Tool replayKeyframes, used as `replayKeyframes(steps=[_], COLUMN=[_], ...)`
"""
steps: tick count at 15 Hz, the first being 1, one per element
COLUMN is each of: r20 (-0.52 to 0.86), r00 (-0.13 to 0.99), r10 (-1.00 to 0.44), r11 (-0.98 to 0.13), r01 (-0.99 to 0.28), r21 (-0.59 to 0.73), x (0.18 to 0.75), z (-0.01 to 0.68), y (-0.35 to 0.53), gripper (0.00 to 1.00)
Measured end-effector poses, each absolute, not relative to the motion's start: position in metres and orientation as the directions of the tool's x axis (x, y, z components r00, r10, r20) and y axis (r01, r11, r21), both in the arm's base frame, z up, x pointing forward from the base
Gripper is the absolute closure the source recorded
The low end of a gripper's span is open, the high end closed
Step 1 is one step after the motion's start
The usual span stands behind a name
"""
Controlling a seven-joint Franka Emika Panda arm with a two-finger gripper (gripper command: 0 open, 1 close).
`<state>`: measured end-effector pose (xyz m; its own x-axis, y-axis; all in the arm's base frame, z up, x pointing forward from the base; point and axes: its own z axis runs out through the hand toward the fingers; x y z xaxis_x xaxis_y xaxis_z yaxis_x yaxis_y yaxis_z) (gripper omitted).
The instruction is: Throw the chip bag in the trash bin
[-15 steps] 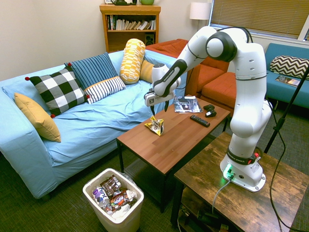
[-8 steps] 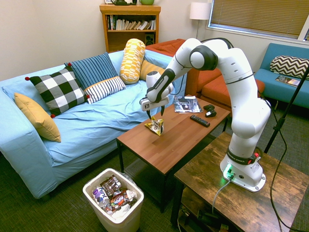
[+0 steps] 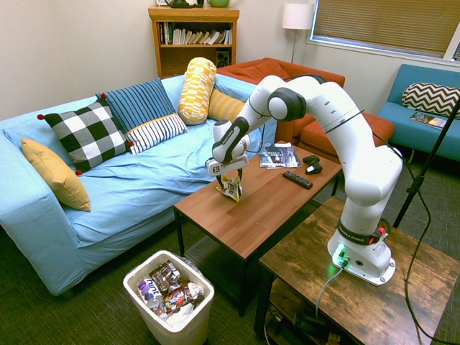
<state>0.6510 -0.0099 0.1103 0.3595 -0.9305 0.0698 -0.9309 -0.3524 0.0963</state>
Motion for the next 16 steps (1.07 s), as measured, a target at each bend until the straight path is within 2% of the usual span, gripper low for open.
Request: replayKeyframes(steps=[16], r20=[-0.013], r00=[0.332], r10=[-0.943], r11=[-0.332], r01=[-0.940], r21=[0.084], x=[0.654], z=[0.116], y=[-0.031], gripper=[1.00])
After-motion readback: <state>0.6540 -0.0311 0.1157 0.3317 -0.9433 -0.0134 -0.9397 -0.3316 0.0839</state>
